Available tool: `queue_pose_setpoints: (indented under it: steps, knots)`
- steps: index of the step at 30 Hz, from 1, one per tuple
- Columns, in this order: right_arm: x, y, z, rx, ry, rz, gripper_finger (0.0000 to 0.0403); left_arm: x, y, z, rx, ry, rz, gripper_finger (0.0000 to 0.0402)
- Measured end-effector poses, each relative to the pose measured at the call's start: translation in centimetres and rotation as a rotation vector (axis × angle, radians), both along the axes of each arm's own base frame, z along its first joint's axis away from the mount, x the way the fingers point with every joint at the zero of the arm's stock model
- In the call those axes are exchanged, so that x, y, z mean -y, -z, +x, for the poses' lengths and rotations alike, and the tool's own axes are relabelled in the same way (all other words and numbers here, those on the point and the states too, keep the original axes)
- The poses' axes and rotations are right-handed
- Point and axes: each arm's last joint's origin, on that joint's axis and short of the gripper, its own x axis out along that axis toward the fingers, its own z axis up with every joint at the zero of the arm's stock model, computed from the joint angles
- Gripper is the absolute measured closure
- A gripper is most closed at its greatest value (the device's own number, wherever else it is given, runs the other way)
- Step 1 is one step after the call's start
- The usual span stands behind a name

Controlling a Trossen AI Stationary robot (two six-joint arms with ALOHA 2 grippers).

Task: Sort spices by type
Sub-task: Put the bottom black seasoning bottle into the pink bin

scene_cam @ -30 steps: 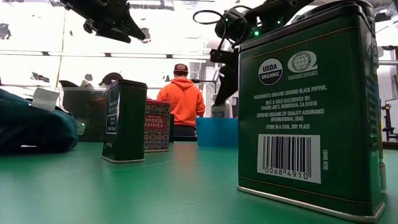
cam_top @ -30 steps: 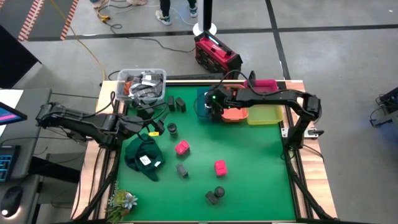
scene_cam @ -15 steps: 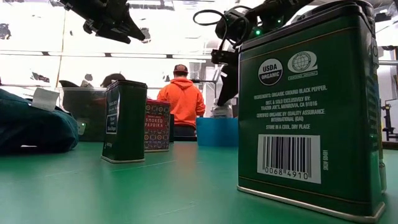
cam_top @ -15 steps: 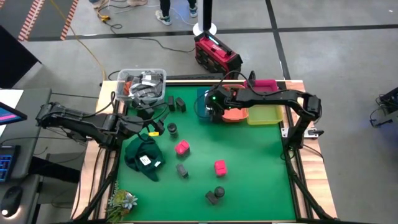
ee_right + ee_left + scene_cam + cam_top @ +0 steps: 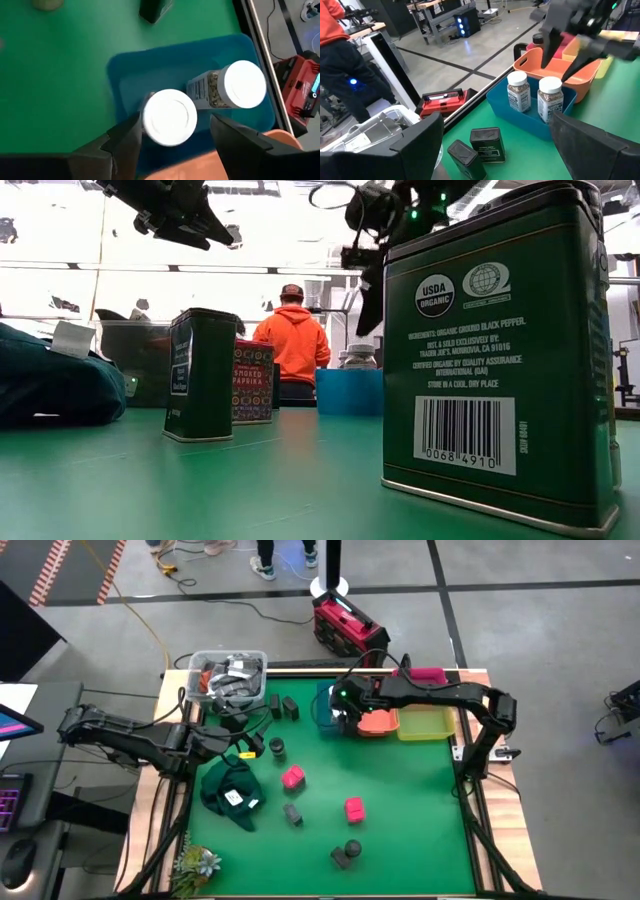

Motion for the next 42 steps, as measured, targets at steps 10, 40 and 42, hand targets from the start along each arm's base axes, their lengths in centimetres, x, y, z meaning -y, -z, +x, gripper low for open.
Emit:
queue_pose_setpoints:
  steps: [10,40,42]
  knots:
    - [-10.3,-1.5,-0.4,-0.119,-0.180,0.077,0.0142,0.0,0.2,0.0,-0.010,0.017,-0.017,0.0054]
    - [-30.8,-4.6,-4.1,0.102,-0.698,0.206,0.0143,0.0,0.1,0.0,0.001,0.015,-0.023,0.0054]
    - [-31.7,-4.4,-4.2,0.114,-0.716,0.217,0.0143,0.0,0.2,0.0,-0.001,0.014,-0.027,0.0054]
